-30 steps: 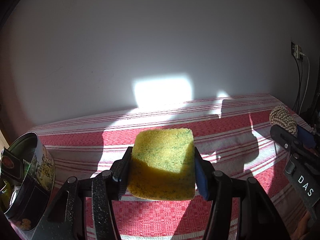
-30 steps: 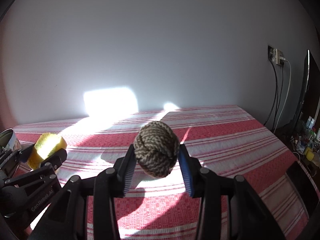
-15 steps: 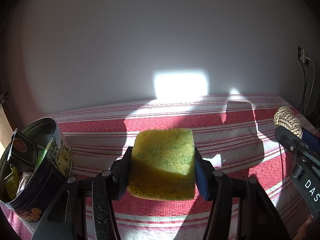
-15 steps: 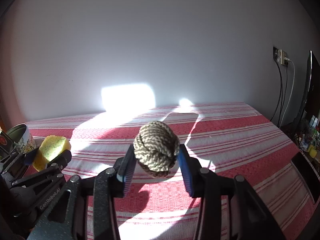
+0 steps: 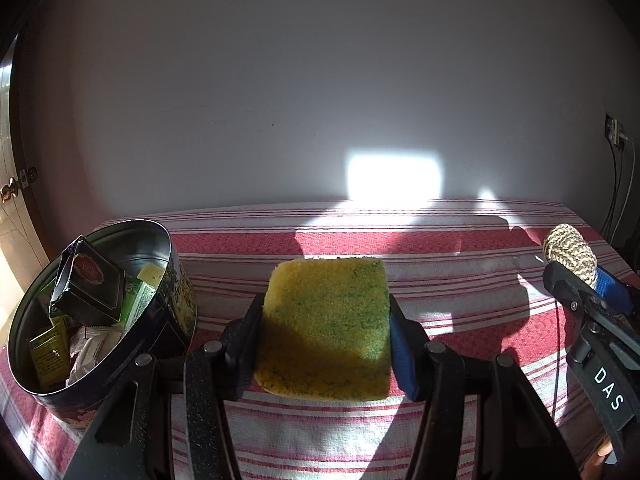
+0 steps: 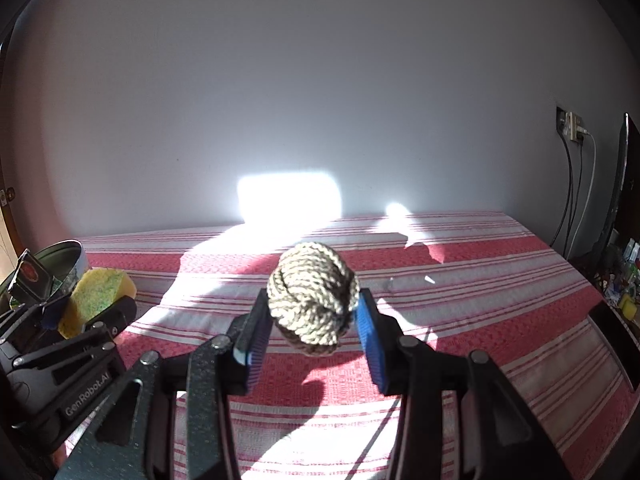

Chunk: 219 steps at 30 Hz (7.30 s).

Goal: Organize objects

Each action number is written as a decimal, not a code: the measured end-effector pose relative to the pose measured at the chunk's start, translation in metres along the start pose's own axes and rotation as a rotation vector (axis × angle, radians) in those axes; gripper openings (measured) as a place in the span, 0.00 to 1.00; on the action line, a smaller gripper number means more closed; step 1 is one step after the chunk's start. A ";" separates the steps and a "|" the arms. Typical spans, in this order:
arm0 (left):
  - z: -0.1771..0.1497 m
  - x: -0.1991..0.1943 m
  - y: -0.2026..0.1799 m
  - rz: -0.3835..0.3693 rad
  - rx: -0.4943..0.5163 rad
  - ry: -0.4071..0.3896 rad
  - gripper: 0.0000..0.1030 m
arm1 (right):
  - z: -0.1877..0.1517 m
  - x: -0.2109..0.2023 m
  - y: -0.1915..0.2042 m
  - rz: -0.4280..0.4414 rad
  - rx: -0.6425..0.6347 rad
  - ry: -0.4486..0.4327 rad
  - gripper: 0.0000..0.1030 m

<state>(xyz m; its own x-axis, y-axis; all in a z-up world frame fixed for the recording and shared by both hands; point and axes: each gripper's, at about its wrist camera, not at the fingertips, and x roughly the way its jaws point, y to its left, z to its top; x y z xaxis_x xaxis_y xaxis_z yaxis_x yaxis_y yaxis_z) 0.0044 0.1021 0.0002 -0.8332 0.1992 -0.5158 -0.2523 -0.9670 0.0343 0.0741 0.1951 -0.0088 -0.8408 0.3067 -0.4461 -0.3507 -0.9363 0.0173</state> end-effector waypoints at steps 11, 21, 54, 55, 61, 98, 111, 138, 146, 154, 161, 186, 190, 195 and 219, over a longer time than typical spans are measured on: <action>0.001 -0.040 0.032 0.035 -0.013 -0.055 0.56 | 0.006 -0.022 0.037 0.037 -0.055 -0.033 0.41; 0.004 -0.060 0.072 0.060 -0.056 -0.077 0.56 | 0.016 -0.038 0.073 0.092 -0.105 -0.069 0.41; 0.000 -0.084 0.217 0.273 -0.200 -0.069 0.56 | 0.030 -0.061 0.197 0.348 -0.201 -0.100 0.41; 0.000 -0.086 0.218 0.275 -0.203 -0.067 0.56 | 0.031 -0.061 0.201 0.353 -0.205 -0.102 0.41; -0.002 -0.081 0.241 0.302 -0.233 -0.054 0.56 | 0.033 -0.061 0.223 0.387 -0.216 -0.104 0.41; 0.005 -0.033 0.307 0.356 -0.280 0.045 0.56 | 0.052 -0.006 0.289 0.432 -0.241 -0.008 0.41; 0.006 -0.012 0.311 0.359 -0.265 0.086 0.56 | 0.052 0.011 0.300 0.422 -0.261 0.022 0.41; 0.013 0.017 0.304 0.363 -0.210 0.181 0.56 | 0.045 0.035 0.290 0.394 -0.274 0.119 0.41; 0.012 0.027 0.302 0.360 -0.193 0.214 0.56 | 0.045 0.031 0.292 0.397 -0.297 0.146 0.41; 0.008 0.035 0.311 0.364 -0.212 0.253 0.56 | 0.045 0.028 0.300 0.416 -0.332 0.154 0.41; 0.010 0.041 0.318 0.366 -0.226 0.267 0.57 | 0.051 0.038 0.312 0.461 -0.349 0.198 0.44; 0.001 0.001 0.324 0.219 -0.404 0.205 0.86 | 0.058 -0.024 0.232 0.497 -0.129 -0.023 1.00; -0.003 -0.009 0.316 0.221 -0.370 0.164 0.86 | 0.051 -0.023 0.227 0.496 -0.108 -0.025 1.00; -0.013 -0.027 0.301 0.294 -0.318 0.082 0.86 | 0.041 -0.026 0.220 0.488 -0.097 -0.051 1.00; -0.049 -0.071 0.273 0.432 -0.259 -0.180 0.87 | 0.000 -0.062 0.184 0.432 -0.073 -0.308 1.00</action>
<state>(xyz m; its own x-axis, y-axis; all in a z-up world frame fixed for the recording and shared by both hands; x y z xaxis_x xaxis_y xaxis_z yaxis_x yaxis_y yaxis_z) 0.0187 -0.1836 0.0041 -0.9111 -0.2236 -0.3462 0.2432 -0.9699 -0.0134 0.0619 0.0040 0.0223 -0.9881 -0.0835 -0.1289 0.0745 -0.9945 0.0735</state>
